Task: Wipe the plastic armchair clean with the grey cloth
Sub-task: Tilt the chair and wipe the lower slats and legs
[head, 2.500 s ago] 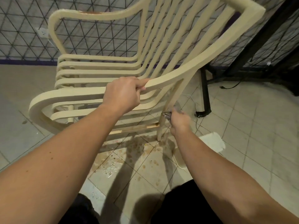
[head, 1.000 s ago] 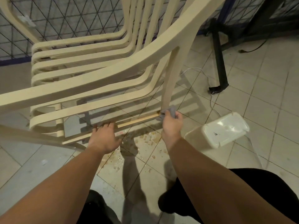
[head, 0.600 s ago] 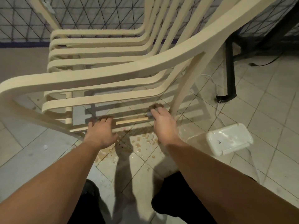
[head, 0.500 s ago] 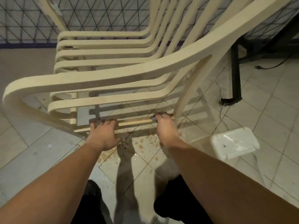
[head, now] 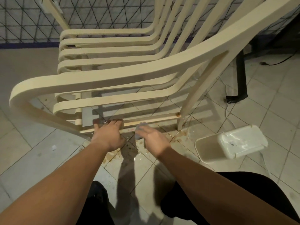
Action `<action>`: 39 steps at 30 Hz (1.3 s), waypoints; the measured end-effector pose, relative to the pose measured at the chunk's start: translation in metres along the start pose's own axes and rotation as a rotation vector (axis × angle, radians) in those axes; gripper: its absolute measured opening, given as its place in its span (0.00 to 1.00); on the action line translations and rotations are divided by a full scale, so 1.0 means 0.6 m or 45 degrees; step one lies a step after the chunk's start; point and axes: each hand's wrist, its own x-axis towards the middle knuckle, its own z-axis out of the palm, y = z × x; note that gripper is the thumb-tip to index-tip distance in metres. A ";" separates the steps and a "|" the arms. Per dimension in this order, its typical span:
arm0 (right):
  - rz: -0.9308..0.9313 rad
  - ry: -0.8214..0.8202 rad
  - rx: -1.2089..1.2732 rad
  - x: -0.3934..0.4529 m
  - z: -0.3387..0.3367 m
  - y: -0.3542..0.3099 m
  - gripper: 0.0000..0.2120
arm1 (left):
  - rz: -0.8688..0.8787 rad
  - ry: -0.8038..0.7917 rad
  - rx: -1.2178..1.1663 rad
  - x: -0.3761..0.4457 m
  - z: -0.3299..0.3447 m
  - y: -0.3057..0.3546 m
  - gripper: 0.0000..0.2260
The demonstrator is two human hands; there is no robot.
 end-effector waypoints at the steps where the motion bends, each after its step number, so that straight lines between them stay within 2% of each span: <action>1: 0.016 0.041 0.035 -0.002 -0.006 -0.004 0.26 | 0.001 0.003 0.003 0.000 0.001 0.000 0.36; 4: 0.307 0.228 -0.047 0.031 -0.039 0.030 0.24 | 0.005 0.008 0.007 0.001 0.004 -0.003 0.36; 7: 0.465 0.101 -0.226 0.037 -0.053 0.069 0.23 | 0.001 0.003 -0.012 0.002 0.008 -0.008 0.37; 11: 0.384 0.072 -0.109 -0.007 -0.036 0.037 0.22 | -0.015 0.007 -0.035 0.004 0.011 -0.007 0.38; 13: 0.323 0.181 -0.088 -0.001 -0.052 0.031 0.21 | -0.016 0.012 -0.059 0.003 0.011 -0.005 0.38; 15: 0.356 0.306 -0.210 0.027 -0.075 0.055 0.22 | -0.019 0.010 -0.085 0.003 0.011 -0.006 0.37; 18: 0.616 0.062 -0.412 0.040 -0.093 0.091 0.25 | -0.026 0.001 -0.096 0.001 0.013 -0.010 0.37; 22: 0.784 0.110 -0.136 -0.012 -0.055 0.076 0.29 | -0.033 0.015 -0.137 0.000 0.013 -0.007 0.36; 24: 1.041 0.159 0.167 -0.041 -0.031 0.062 0.27 | -0.033 0.015 -0.160 0.000 0.012 -0.005 0.36; 26: 1.240 0.342 0.459 -0.048 -0.025 0.049 0.22 | -0.028 0.036 -0.164 0.000 0.015 -0.006 0.35; 27: 1.217 0.454 0.457 -0.041 -0.030 0.044 0.20 | -0.025 0.045 -0.164 0.000 0.016 -0.006 0.35; 29: 1.017 0.633 0.336 -0.017 -0.039 0.046 0.18 | -0.013 0.047 -0.154 -0.002 0.020 -0.009 0.36; 30: 0.904 0.638 0.266 -0.001 -0.043 0.054 0.17 | -0.006 0.044 -0.149 -0.002 0.021 -0.010 0.36; 32: 0.807 0.477 0.147 0.025 -0.052 0.077 0.19 | -0.002 0.047 -0.151 -0.001 0.024 -0.011 0.36; 34: 0.847 0.269 0.017 0.029 -0.056 0.092 0.24 | -0.006 0.050 -0.156 0.000 0.023 -0.011 0.36; 36: 0.888 0.226 -0.068 0.018 -0.050 0.092 0.27 | -0.009 0.043 -0.157 0.000 0.021 -0.010 0.36; 38: 0.968 0.328 0.074 0.006 -0.043 0.077 0.26 | -0.010 0.044 -0.159 0.000 0.021 -0.010 0.37; 39: 1.057 0.427 0.246 0.001 -0.041 0.067 0.24 | -0.010 0.046 -0.155 0.000 0.021 -0.010 0.37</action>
